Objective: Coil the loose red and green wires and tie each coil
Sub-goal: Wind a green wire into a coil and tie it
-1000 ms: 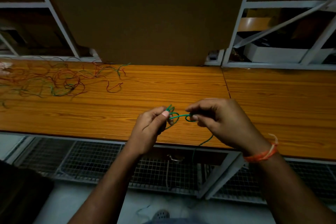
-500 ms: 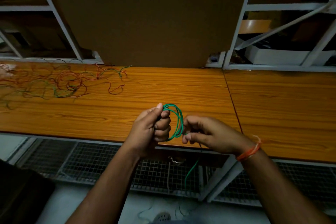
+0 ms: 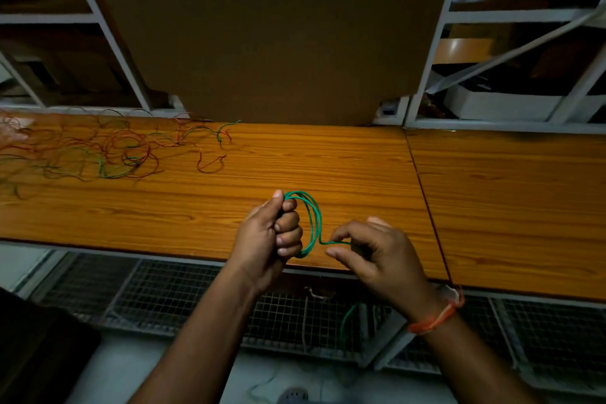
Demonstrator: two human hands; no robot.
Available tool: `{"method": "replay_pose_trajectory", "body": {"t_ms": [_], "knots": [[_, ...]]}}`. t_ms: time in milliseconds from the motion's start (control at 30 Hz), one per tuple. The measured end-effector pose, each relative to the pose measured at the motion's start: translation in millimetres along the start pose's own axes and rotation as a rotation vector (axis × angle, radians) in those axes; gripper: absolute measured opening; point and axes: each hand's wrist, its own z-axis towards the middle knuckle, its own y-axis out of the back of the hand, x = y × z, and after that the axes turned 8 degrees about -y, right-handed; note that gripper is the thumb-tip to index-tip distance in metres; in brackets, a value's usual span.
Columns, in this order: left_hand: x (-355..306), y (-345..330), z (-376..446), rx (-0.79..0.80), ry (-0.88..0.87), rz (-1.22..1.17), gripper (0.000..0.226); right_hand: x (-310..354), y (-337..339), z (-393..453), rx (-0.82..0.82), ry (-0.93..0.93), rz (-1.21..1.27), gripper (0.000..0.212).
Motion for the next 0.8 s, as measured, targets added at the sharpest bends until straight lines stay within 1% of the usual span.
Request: {"method": "replay_pose_trajectory", "body": {"t_ms": [33, 100, 167, 233, 300, 367, 400, 467, 533, 600, 633, 700, 800], "knots": [[-0.2, -1.0, -0.3, 0.0, 0.006, -0.011, 0.03, -0.8, -0.5, -0.7, -0.055, 0.019, -0.029, 0.012], [-1.8, -1.7, 0.1, -0.014, 0.014, -0.054, 0.032, -4.0, -1.1, -1.7, -0.155, -0.006, -0.03, 0.011], [-4.9, -0.6, 0.9, -0.025, 0.039, -0.133, 0.034, -8.7, -3.2, -4.2, -0.193, -0.062, -0.001, 0.012], [-8.6, -0.8, 0.3, -0.007, 0.083, -0.229, 0.034, -16.4, -8.8, -8.1, -0.144, -0.098, 0.013, 0.016], [-10.3, -3.5, -0.7, 0.013, 0.112, -0.293, 0.035, -23.2, -14.6, -13.2, -0.028, -0.128, 0.052, 0.022], [-10.5, -7.0, -1.0, 0.009, 0.108, -0.32, 0.038, -25.1, -21.5, -20.9, 0.064, -0.149, 0.088, 0.021], [-10.6, -7.8, -0.4, 0.002, 0.096, -0.325, 0.038, -23.4, -25.7, -25.3, 0.088, -0.147, 0.089, 0.02], [-11.4, -7.4, 0.7, -0.012, 0.073, -0.34, 0.037, -18.2, -37.3, -35.2, 0.08, -0.162, 0.097, 0.028], [-13.6, -4.0, 2.2, -0.014, 0.054, -0.37, 0.038, -14.1, -49.6, -45.4, -0.038, -0.315, 0.186, 0.038], [-15.9, 1.3, 3.8, 0.018, 0.04, -0.414, 0.033, -16.0, -55.4, -50.9, -0.216, -0.479, 0.196, 0.031], [-17.0, 3.5, 4.1, 0.041, 0.035, -0.435, 0.03, -19.8, -55.9, -52.9, -0.278, -0.495, 0.134, 0.026], [-18.2, 6.8, 4.0, 0.08, 0.03, -0.467, 0.03, -23.4, -53.0, -58.7, -0.304, -0.416, 0.005, 0.021], [-17.0, 4.1, 3.7, 0.068, 0.008, -0.444, 0.034, -16.3, -48.8, -64.7, -0.195, -0.255, -0.079, 0.007]]}}
